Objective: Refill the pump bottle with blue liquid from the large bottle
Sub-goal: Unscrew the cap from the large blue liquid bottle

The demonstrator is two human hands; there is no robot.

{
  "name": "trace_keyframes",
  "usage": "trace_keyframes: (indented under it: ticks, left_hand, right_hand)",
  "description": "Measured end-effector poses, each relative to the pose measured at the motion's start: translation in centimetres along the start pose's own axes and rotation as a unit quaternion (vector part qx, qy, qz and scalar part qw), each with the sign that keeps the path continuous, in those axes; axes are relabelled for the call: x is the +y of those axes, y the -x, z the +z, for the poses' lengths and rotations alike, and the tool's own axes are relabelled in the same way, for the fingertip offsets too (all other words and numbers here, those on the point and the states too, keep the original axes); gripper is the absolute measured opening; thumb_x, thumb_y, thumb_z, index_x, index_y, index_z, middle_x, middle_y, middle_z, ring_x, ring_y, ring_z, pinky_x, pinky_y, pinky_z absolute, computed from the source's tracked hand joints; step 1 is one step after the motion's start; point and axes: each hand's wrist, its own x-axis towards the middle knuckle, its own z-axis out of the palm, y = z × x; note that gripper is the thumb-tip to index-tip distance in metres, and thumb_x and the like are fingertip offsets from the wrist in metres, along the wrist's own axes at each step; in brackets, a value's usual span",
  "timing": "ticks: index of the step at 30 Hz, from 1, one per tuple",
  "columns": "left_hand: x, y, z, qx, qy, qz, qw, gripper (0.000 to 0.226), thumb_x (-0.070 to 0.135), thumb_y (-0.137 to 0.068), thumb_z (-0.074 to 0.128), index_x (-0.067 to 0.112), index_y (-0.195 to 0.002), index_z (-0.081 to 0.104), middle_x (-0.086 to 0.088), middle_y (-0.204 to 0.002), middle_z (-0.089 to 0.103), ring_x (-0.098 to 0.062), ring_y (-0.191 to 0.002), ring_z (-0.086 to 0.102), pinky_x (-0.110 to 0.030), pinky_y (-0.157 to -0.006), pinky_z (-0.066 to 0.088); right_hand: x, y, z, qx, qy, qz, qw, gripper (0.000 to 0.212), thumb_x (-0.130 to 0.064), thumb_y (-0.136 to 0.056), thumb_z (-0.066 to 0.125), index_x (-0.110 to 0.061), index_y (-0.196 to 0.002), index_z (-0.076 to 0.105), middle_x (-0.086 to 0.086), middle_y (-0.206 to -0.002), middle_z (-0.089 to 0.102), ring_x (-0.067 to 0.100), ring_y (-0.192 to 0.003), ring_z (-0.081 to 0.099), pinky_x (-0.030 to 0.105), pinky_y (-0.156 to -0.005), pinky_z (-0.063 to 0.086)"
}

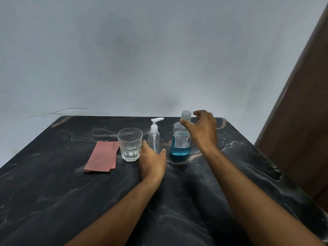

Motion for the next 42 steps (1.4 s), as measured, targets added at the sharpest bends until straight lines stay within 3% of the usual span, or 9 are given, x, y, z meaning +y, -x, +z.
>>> trace_keyframes:
  ticks: [5,10,12,15,20,24,30,38,42]
  left_hand:
    - [-0.5,-0.5,1.0,0.027,0.001,0.003,1.000,0.070,0.028,-0.089,0.078,0.011,-0.148,0.045,-0.010,-0.139,0.062,-0.030,-0.124,0.062,-0.046,-0.104,0.051]
    - [-0.8,-0.1,0.6,0.058,0.010,0.011,0.998,0.040,0.027,-0.088,0.078,0.019,-0.124,0.062,-0.001,-0.119,0.071,-0.022,-0.104,0.068,-0.042,-0.090,0.058]
    - [-0.8,0.4,0.0,0.055,0.031,0.009,0.998,0.037,0.027,-0.085,0.081,0.021,-0.117,0.064,0.000,-0.113,0.073,-0.019,-0.098,0.070,-0.038,-0.084,0.059]
    - [-0.8,1.2,-1.7,0.034,0.056,0.037,0.997,0.038,0.027,-0.082,0.084,0.020,-0.115,0.066,0.000,-0.108,0.074,-0.014,-0.091,0.072,-0.034,-0.079,0.063]
    - [-1.3,3.5,-6.6,-0.003,0.055,0.097,0.994,0.044,0.029,-0.080,0.086,0.027,-0.120,0.066,0.025,-0.088,0.065,0.020,-0.079,0.065,-0.002,-0.061,0.050]
    - [-2.4,5.6,-10.2,-0.023,0.063,0.123,0.990,0.042,0.027,-0.079,0.087,0.036,-0.115,0.067,0.020,-0.092,0.074,0.011,-0.084,0.071,-0.009,-0.071,0.057]
    - [-3.8,7.8,-12.2,-0.038,0.045,0.114,0.992,0.041,0.025,-0.076,0.089,0.033,-0.111,0.070,0.026,-0.089,0.073,0.014,-0.083,0.069,-0.001,-0.068,0.050]
    - [-5.2,8.5,-12.1,-0.031,0.026,0.099,0.994,0.042,0.026,-0.074,0.091,0.027,-0.110,0.070,0.015,-0.093,0.074,0.013,-0.085,0.068,0.000,-0.068,0.049]
    - [-5.5,8.1,-11.9,-0.037,0.020,0.095,0.995,0.045,0.028,-0.072,0.092,0.026,-0.111,0.068,0.015,-0.096,0.073,0.013,-0.086,0.068,-0.002,-0.071,0.051]
  right_hand:
    - [0.6,-0.8,0.5,-0.054,-0.049,0.007,0.997,0.040,-0.040,-0.079,0.082,-0.016,-0.109,0.069,-0.005,-0.101,0.067,0.015,-0.096,0.065,0.028,-0.073,0.051]
    - [0.6,-0.7,0.7,-0.054,-0.072,0.009,0.996,0.026,-0.036,-0.078,0.083,-0.026,-0.093,0.065,-0.015,-0.083,0.062,0.002,-0.077,0.060,0.019,-0.059,0.044]
    - [0.6,-0.8,0.7,-0.054,-0.075,0.014,0.996,0.026,-0.034,-0.078,0.084,-0.022,-0.095,0.069,-0.015,-0.083,0.065,-0.002,-0.074,0.059,0.017,-0.058,0.044]
    - [0.5,-0.7,0.8,-0.049,-0.067,0.008,0.997,0.031,-0.030,-0.078,0.084,-0.014,-0.102,0.073,-0.004,-0.094,0.073,0.005,-0.076,0.065,0.018,-0.062,0.049]
    - [-0.5,1.2,0.0,-0.033,-0.048,-0.024,0.998,0.039,-0.030,-0.076,0.085,-0.012,-0.108,0.073,0.001,-0.103,0.075,0.006,-0.075,0.064,0.015,-0.062,0.049]
    - [-1.9,3.4,-2.2,-0.029,-0.050,-0.048,0.997,0.037,-0.034,-0.074,0.086,-0.015,-0.104,0.076,-0.007,-0.089,0.073,-0.006,-0.070,0.062,0.013,-0.058,0.048]
    - [-3.0,8.1,-5.1,-0.061,-0.096,-0.018,0.993,0.031,-0.031,-0.072,0.089,-0.018,-0.099,0.080,-0.010,-0.083,0.076,0.000,-0.073,0.071,0.026,-0.067,0.062]
    - [-3.0,11.9,-5.8,-0.058,-0.117,-0.035,0.991,0.027,-0.031,-0.069,0.090,-0.024,-0.093,0.077,-0.025,-0.073,0.066,-0.007,-0.076,0.068,0.012,-0.060,0.056]
    - [-2.9,12.1,-6.0,-0.067,-0.118,-0.037,0.990,0.026,-0.035,-0.068,0.090,-0.035,-0.084,0.070,-0.022,-0.077,0.069,-0.003,-0.077,0.069,0.015,-0.063,0.057]
